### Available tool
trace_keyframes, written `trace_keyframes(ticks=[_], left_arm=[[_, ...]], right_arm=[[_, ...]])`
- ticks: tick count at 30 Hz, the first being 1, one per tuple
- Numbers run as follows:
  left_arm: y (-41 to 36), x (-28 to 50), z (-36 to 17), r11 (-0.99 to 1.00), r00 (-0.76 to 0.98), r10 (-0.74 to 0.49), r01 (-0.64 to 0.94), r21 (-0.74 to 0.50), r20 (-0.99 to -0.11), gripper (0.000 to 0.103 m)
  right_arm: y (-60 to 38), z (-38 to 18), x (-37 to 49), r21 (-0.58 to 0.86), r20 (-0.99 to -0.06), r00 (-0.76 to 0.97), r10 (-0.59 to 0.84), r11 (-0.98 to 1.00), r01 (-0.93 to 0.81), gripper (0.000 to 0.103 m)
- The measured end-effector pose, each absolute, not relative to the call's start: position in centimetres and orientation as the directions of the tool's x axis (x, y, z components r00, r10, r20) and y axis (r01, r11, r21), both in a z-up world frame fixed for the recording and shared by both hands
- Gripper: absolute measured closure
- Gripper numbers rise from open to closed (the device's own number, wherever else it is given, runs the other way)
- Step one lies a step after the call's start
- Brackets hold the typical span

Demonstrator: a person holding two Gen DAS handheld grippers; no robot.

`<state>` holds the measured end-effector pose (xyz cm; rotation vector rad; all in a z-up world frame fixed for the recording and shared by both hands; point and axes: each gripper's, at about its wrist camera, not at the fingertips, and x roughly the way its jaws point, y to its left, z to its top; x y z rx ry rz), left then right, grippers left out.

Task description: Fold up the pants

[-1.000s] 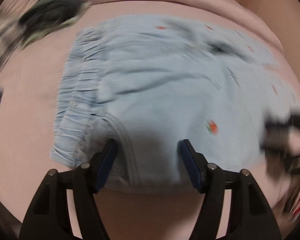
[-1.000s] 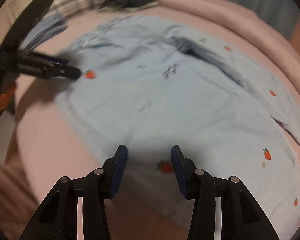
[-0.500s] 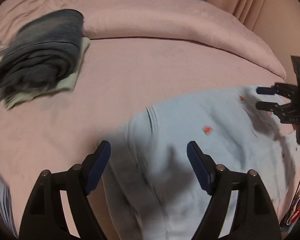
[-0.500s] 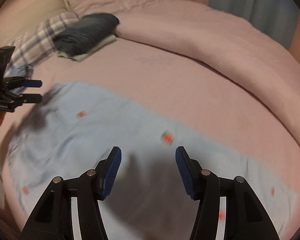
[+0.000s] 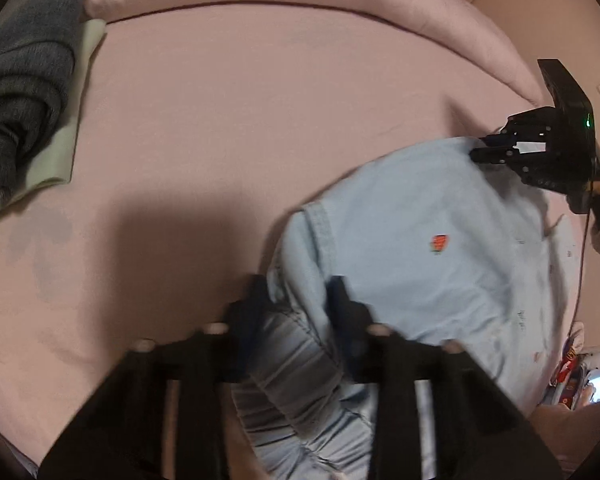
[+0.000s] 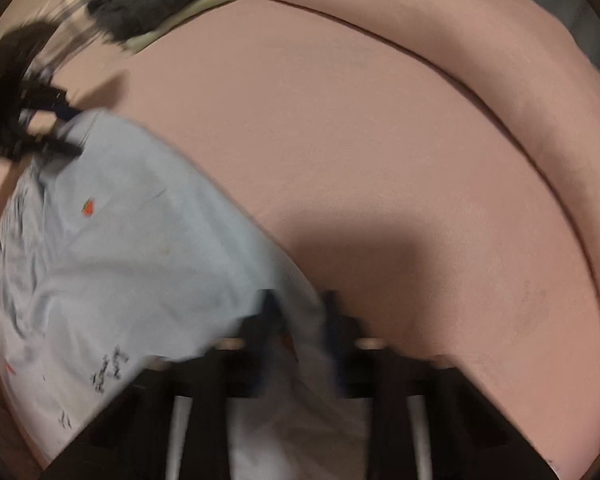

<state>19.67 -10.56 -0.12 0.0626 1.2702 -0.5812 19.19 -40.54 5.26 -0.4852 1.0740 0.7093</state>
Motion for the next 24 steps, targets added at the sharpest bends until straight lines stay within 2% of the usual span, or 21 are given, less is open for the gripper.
trace_keyframes(ticks=[3,6,11,17,18,24], left_arm=[[-10.8,19.5,-0.2,0.873,0.224,-0.342,0.435,-0.221,-0.913,0.074],[-11.4,19.3,-1.3,0.897,0.230,-0.306,0.395,-0.198,-0.924,0.073],[-13.2,17.5,1.4,0.900,0.331,-0.199,0.434,-0.039,-0.923,0.077],[-12.4,12.1,7.4,0.888,0.514,-0.217,0.457,0.052,-0.830,0.083],[-12.5,11.0,8.3,0.882,0.551,-0.201,0.461,0.094,-0.810,0.087],[-13.3,2.4,10.9,0.836,0.652,-0.209,0.506,0.213,-0.729,0.089]], right_arm=[[-41.6,6.2,18.5,-0.088,-0.899,0.359,0.250,0.700,-0.709,0.095],[-41.5,4.2,18.2,-0.119,-0.917,0.355,0.182,0.724,-0.680,0.095],[-42.6,6.9,14.8,-0.209,-0.879,0.456,0.142,0.744,-0.635,0.096],[-47.2,14.8,6.0,-0.269,-0.756,0.621,0.205,0.768,-0.581,0.096],[-46.4,15.4,4.9,-0.289,-0.740,0.641,0.203,0.765,-0.576,0.096],[-49.3,18.4,-6.9,-0.363,-0.657,0.723,0.216,0.750,-0.553,0.097]])
